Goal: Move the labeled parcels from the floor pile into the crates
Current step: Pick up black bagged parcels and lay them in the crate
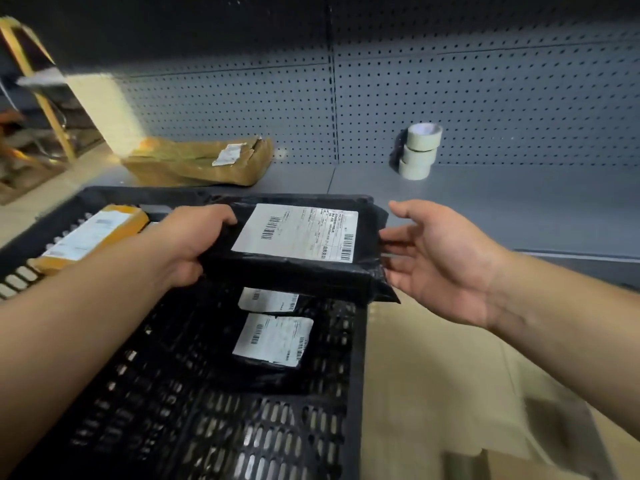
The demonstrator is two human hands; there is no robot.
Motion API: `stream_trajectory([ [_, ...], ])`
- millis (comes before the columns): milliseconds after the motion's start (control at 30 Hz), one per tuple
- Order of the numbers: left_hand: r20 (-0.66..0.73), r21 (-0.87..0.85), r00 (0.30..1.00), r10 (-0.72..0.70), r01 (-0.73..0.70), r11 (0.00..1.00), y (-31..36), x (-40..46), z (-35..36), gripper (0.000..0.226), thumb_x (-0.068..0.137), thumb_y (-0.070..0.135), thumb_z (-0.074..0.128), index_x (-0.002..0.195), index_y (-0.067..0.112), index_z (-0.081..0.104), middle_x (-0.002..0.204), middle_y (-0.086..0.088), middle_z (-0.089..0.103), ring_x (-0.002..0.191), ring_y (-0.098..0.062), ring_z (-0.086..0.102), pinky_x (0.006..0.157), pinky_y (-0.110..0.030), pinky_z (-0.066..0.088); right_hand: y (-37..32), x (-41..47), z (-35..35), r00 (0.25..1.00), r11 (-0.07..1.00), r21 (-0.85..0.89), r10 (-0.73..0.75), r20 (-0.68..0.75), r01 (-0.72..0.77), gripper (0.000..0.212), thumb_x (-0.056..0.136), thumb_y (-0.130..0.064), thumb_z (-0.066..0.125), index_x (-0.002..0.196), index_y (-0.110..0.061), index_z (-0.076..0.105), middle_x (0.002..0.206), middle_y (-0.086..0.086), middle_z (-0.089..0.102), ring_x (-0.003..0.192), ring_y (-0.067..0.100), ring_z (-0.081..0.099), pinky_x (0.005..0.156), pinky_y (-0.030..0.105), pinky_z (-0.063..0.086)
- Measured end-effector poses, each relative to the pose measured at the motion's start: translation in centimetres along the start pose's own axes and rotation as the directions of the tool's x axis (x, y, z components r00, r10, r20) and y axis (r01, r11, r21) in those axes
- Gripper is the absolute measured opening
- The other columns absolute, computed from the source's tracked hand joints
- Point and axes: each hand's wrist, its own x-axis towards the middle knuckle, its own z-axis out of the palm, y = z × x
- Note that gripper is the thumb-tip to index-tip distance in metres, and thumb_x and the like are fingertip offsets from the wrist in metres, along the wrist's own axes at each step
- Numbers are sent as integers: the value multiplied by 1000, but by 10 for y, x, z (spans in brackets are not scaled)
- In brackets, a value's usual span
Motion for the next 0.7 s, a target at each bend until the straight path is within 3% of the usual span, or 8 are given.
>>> stream_trajectory([
  [167,29,134,997,-73,69,989,-21,17,-30,21,81,22,65,95,9,73,77,-15,77,58,-31,74,57,-43,59,20,19,39,998,996,-70,65,19,-63,28,96,-32,58,99,-6,67,86,11,77,85,26,75,76,34,64],
  [300,91,275,973,-213,181,944,-40,24,-48,32,83,28,67,110,11,69,95,-19,78,79,-40,76,73,-53,61,41,33,68,993,981,-158,116,-3,-115,19,96,-24,57,95,-9,68,73,7,78,68,20,77,61,32,63],
  [367,90,345,970,-227,183,921,-51,26,-55,36,84,32,69,114,11,67,103,-20,75,89,-43,74,84,-59,59,54,38,85,987,960,-234,158,-11,-157,19,93,-23,58,103,-10,69,87,9,80,84,21,78,83,40,61],
  [433,101,396,964,-247,189,898,-62,27,-59,33,87,32,68,112,10,68,108,-18,74,94,-41,72,89,-57,58,69,42,100,976,921,-328,218,-16,-211,40,87,-27,61,125,-14,64,129,12,69,122,27,64,111,51,44],
  [533,110,473,957,-268,187,861,-79,29,-59,24,88,29,67,100,9,69,110,-14,71,100,-36,68,97,-49,54,99,43,115,951,855,-425,304,-54,-298,52,82,-30,62,132,-18,59,146,10,56,134,30,51,116,50,38],
  [567,121,499,954,-274,180,848,-85,30,-57,21,88,27,66,99,9,68,111,-15,70,100,-35,67,97,-45,53,109,44,117,938,829,-446,335,-85,-337,47,83,-28,61,129,-18,61,140,10,61,127,29,57,109,47,45],
  [633,158,575,943,-294,154,803,-98,31,-52,15,90,24,62,93,9,65,111,-13,67,96,-31,64,87,-36,51,127,44,117,913,774,-495,391,-117,-395,24,90,-23,58,112,-16,65,101,7,78,85,20,73,68,28,59],
  [700,189,662,923,-336,133,737,-113,30,-47,16,93,25,60,90,9,59,109,-7,60,94,-26,58,80,-32,47,139,41,118,882,714,-537,450,-140,-449,10,96,-18,53,98,-14,63,57,2,71,43,14,64,40,19,47],
])
